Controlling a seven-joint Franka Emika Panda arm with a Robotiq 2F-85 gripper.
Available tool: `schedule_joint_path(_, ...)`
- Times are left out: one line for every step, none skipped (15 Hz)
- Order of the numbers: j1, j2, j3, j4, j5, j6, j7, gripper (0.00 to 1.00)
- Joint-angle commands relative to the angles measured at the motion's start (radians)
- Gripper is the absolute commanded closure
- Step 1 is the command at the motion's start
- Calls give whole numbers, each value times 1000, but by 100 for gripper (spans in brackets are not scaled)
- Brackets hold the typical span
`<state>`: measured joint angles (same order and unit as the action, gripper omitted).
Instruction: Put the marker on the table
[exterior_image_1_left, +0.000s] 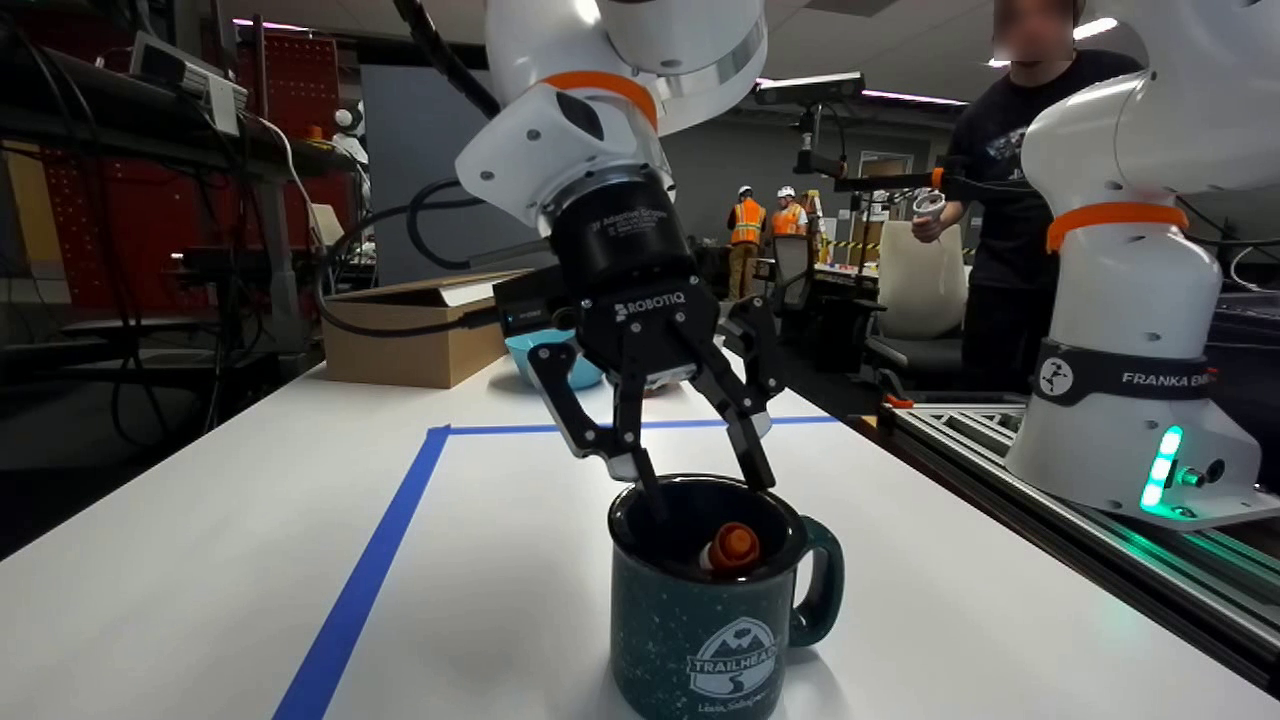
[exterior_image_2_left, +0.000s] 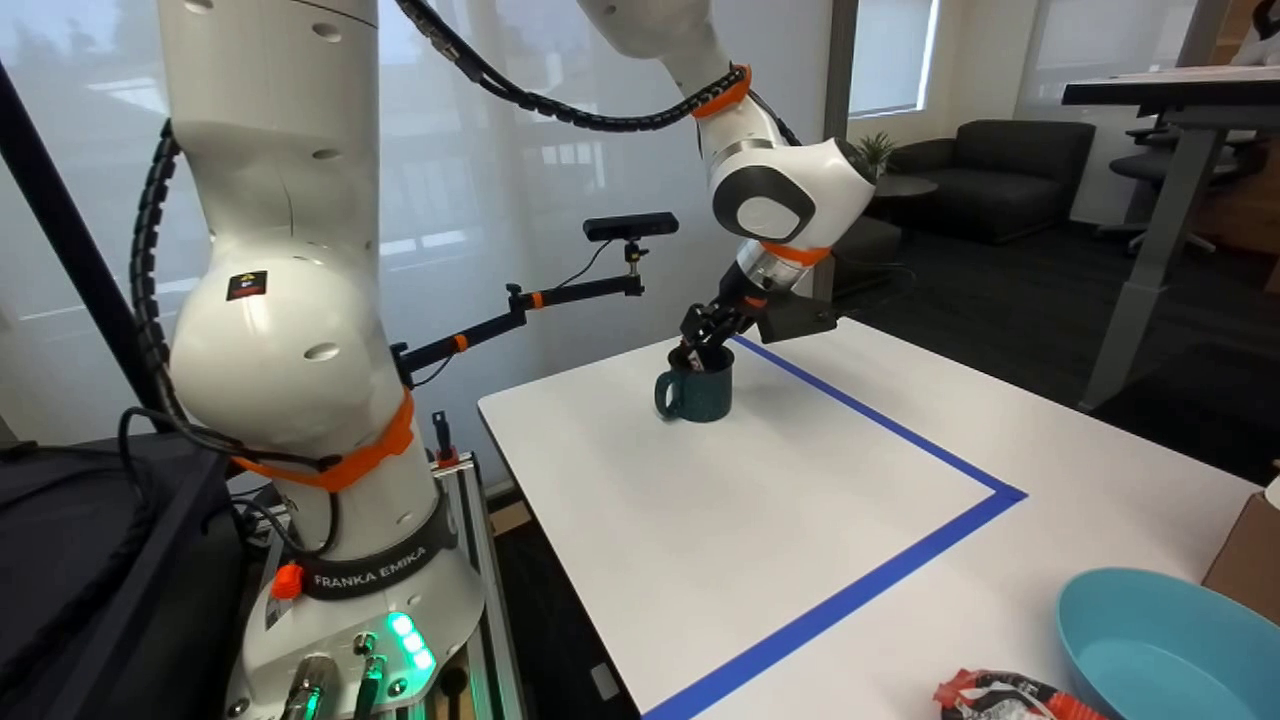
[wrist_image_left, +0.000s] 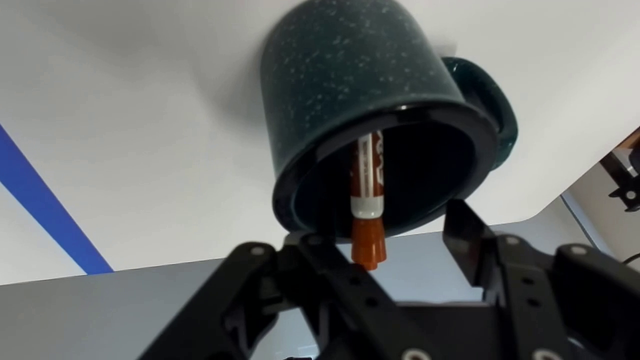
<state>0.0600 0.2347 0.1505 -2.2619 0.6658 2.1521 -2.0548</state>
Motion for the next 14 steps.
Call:
schedule_joint_path(-8,13,11,11,16,-21,-5,39)
schedule_joint_path(-8,18,13,13,18,-21,-8,38)
schedule_joint_path(-9,24,14,14,20,-19,-9,39)
schedule_joint_path(-8,30,16,16,22,-20,-9,40)
schedule_joint_path(-9,38,18,18,28,-18,-12,42)
schedule_joint_path(-9,44,20,20,32,-17,-14,43)
schedule_joint_path(-9,49,21,21,35,-18,-14,48)
schedule_joint_path(-10,56,23,24,36,-17,-17,49)
schedule_joint_path(-11,61,23,26,36,-17,-15,50)
schedule_joint_path(-12,68,23,30,35,-18,-15,55)
schedule_joint_path(-13,71,24,31,36,-18,-18,56)
schedule_joint_path(-14,74,24,33,34,-18,-16,77)
schedule_joint_path(-14,76,24,34,31,-19,-14,81)
schedule_joint_path(-15,77,24,37,31,-20,-15,82)
